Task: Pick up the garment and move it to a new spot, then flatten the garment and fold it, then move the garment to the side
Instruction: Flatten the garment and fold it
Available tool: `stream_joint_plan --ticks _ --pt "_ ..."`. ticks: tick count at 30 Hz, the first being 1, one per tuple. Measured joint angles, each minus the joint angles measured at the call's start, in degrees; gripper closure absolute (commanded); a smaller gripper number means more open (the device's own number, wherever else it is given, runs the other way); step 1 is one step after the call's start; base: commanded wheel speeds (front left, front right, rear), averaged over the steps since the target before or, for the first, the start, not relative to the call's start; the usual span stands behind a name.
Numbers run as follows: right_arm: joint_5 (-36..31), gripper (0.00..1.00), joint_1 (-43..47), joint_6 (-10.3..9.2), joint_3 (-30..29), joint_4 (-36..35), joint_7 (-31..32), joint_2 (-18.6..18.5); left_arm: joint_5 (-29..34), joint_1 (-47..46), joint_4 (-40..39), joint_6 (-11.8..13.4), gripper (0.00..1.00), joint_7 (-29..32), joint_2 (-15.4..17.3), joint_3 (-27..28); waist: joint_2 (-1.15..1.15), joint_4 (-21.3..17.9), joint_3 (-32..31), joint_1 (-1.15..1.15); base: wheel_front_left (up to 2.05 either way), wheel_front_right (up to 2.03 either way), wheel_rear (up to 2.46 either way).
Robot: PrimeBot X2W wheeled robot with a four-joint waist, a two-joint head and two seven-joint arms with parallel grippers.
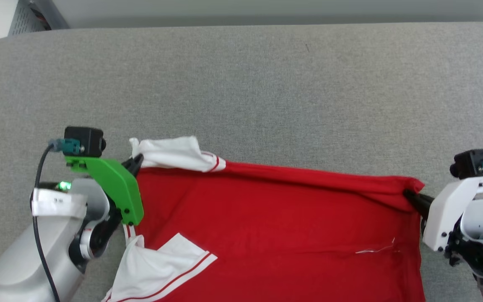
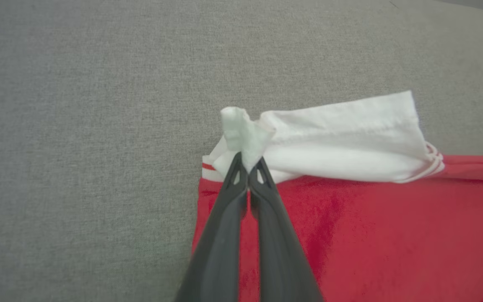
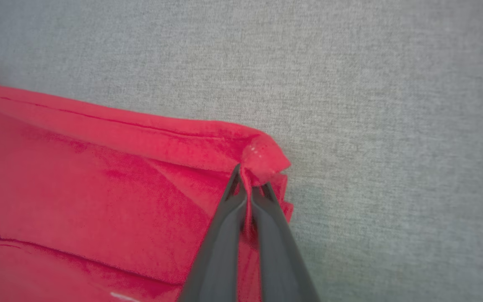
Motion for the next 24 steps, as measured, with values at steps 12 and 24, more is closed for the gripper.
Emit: stream_joint_plan --ticks 12,24 --pt "-1.1 1.00 10.2 0.00 -2.9 0.2 -2.5 2.6 -3.4 17.4 -9.1 6.0 1.00 -3.4 3.0 0.7 0.00 1.0 -7.2 0.00 0.00 0.00 0.00" --pt "-2.8 1.00 15.9 0.00 -6.7 0.1 -2.8 5.7 -7.2 27.4 -12.2 9.0 1.00 -3.9 3.0 0.4 0.00 1.7 -9.2 0.00 0.00 0.00 0.00"
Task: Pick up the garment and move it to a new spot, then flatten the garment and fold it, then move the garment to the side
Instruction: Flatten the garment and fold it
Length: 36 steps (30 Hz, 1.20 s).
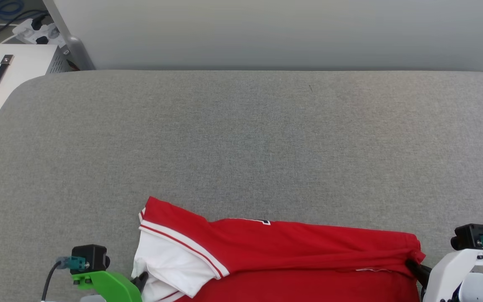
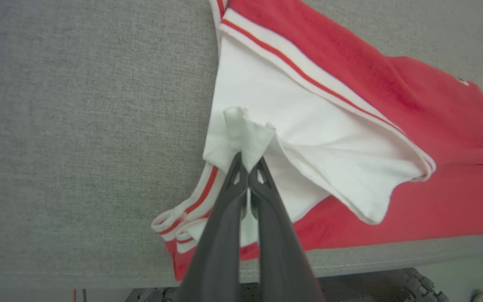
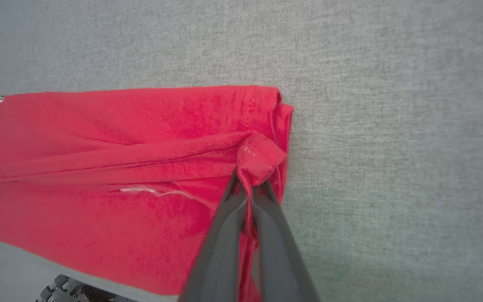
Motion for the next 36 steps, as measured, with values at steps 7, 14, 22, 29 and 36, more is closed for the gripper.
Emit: stream_joint_plan --ticks 7,14,22,29,36 --pt "-1.0 0.53 1.6 0.00 -0.3 0.3 -0.7 1.9 -1.6 -0.1 3.3 -1.1 1.00 1.0 -2.0 -0.9 0.00 -0.1 0.2 0.00 0.00 0.00 0.00" --pt "-1.7 0.00 2.1 0.00 -0.8 -1.6 -4.1 3.3 -0.4 -1.5 5.6 -1.6 0.00 -0.6 -3.0 -0.8 0.00 -0.4 -0.5 0.00 0.00 0.00 0.00" --pt "-2.8 0.00 4.2 0.00 -1.9 -8.3 -5.3 4.7 3.3 -2.6 3.2 0.0 0.00 -5.8 -2.4 0.4 0.00 -0.6 -2.5 0.00 0.00 0.00 0.00" --pt "-3.9 0.00 4.9 0.00 -5.7 -13.0 -1.8 4.8 8.2 -3.6 -0.3 1.8 0.00 -14.5 -1.9 2.6 0.00 -0.6 -3.5 0.00 0.00 0.00 0.00" --pt "-4.0 0.00 5.0 0.00 -9.8 -12.3 3.8 2.7 14.1 -3.7 -4.1 5.1 0.00 -22.1 -1.9 4.3 0.00 0.4 -3.2 0.00 0.00 0.00 0.00"
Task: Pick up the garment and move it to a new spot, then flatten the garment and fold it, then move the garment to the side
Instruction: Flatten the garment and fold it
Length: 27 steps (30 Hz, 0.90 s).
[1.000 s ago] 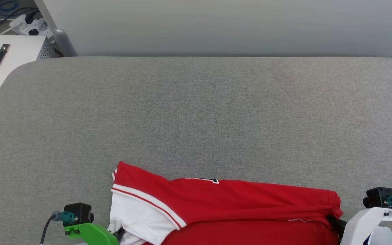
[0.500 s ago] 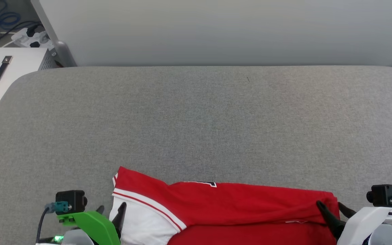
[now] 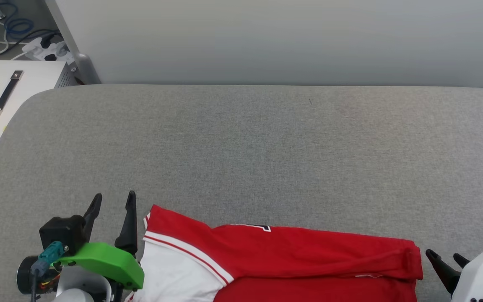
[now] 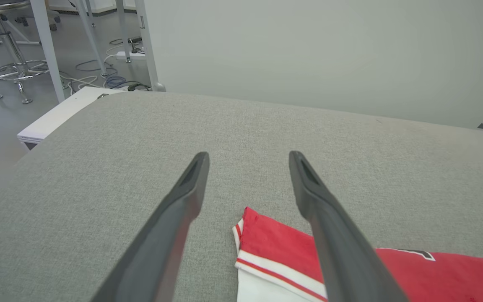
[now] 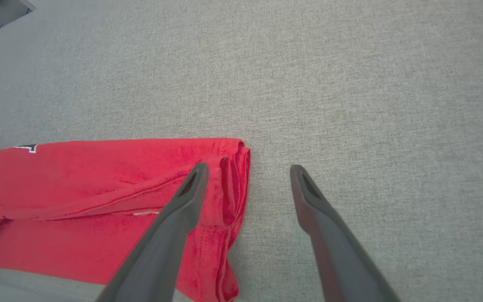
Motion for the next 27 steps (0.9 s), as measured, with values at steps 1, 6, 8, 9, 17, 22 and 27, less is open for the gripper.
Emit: stream_joint_plan --ticks 1,6,8,9,17,22,27 --pt "0.0 0.00 0.0 0.00 0.1 0.3 0.8 -0.3 1.0 0.0 -0.9 0.6 0.00 -0.6 0.0 0.2 0.00 0.2 0.2 0.00 0.00 0.00 0.00" --pt "0.8 0.00 -0.1 0.00 1.4 2.2 2.7 -0.6 5.0 -0.1 -3.9 2.3 0.00 -1.9 -0.2 1.0 0.00 1.2 1.5 0.00 0.00 0.00 0.00" --pt "1.0 0.00 -0.1 0.00 2.1 3.4 3.1 -0.5 6.2 -0.1 -5.2 2.7 0.00 -2.2 -0.8 1.2 0.00 1.7 2.1 0.00 0.00 0.00 0.00" --pt "1.1 0.00 -0.2 0.00 2.3 4.0 3.1 -0.5 6.5 -0.1 -5.5 2.8 0.00 -2.2 -1.2 1.3 0.00 1.9 2.4 0.00 0.00 0.00 0.00" --pt "2.9 0.00 -0.6 0.00 5.4 8.2 3.6 -0.7 8.8 -0.1 -6.6 2.7 0.00 -2.7 -2.1 1.4 0.00 3.7 4.8 0.00 0.00 0.00 0.00" --pt "4.3 1.00 -1.1 -0.01 6.4 9.2 3.8 -1.0 9.3 -0.1 -6.2 2.6 0.00 -2.7 -2.7 1.5 0.00 4.2 5.7 0.00 0.00 0.00 0.00" --pt "5.2 1.00 -1.6 -0.01 7.3 9.8 3.7 -1.0 9.5 -0.1 -5.5 2.6 0.00 -2.7 -3.2 1.5 0.00 4.1 5.5 0.00 0.00 0.00 0.00"
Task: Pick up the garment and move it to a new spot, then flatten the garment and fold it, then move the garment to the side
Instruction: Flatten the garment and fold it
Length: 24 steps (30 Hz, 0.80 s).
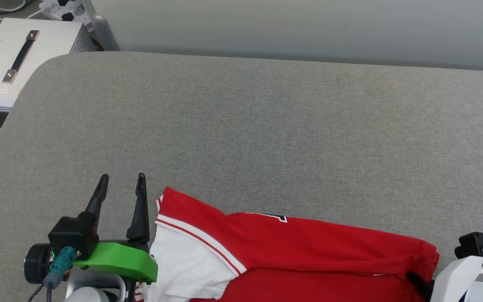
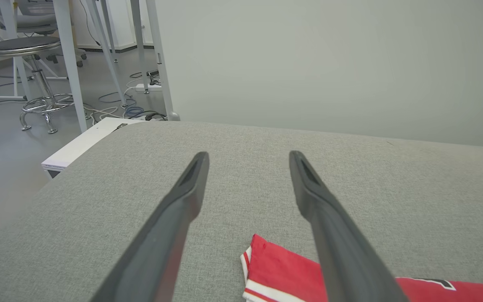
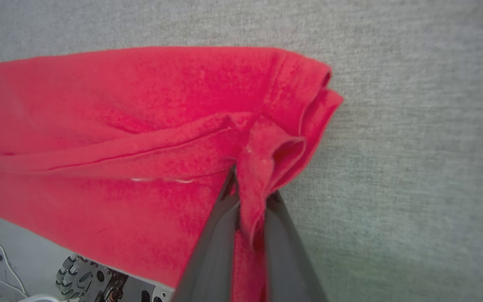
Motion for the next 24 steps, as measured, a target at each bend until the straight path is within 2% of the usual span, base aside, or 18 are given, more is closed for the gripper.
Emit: stream_joint_plan --ticks 6,13,24 --pt "0.1 1.00 -0.2 0.00 -0.2 -0.4 -1.3 -0.5 0.5 0.1 0.5 0.0 0.00 0.0 0.1 -0.1 0.00 -0.3 -1.4 0.00 0.00 0.00 0.00" --pt "-0.1 1.00 -0.8 0.01 -2.6 -1.2 -1.1 -2.2 1.8 0.2 0.0 0.1 0.00 1.1 1.9 -0.7 0.00 -1.0 -3.4 0.00 0.00 0.00 0.00" --pt "-0.2 1.00 -0.9 0.01 -14.4 1.5 1.2 -7.0 1.8 1.7 -1.3 0.8 0.00 1.1 1.8 -0.9 0.00 -3.0 -5.8 0.00 0.00 0.00 0.00"
